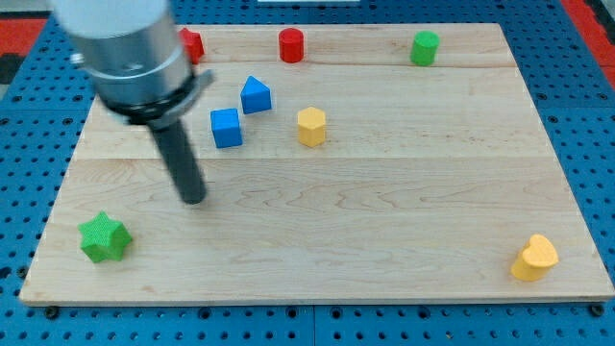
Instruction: Push blue cube to the bottom of yellow hexagon
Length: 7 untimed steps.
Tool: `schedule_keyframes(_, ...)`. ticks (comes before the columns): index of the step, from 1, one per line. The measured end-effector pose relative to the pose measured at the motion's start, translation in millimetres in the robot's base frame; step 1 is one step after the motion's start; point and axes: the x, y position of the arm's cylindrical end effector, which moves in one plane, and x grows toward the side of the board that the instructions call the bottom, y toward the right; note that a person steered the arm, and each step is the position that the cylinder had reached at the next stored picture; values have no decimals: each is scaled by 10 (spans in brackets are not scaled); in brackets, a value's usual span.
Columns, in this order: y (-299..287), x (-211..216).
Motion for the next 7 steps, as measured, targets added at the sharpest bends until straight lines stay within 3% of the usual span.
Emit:
schedule_keyframes(1, -372, -38)
schedule_keyframes(2, -658, -511)
schedule_keyframes(3, -259, -1133)
schedule_keyframes(4, 82, -1149)
schedule_keyframes(5, 615, -747)
schedule_keyframes(7, 665, -683)
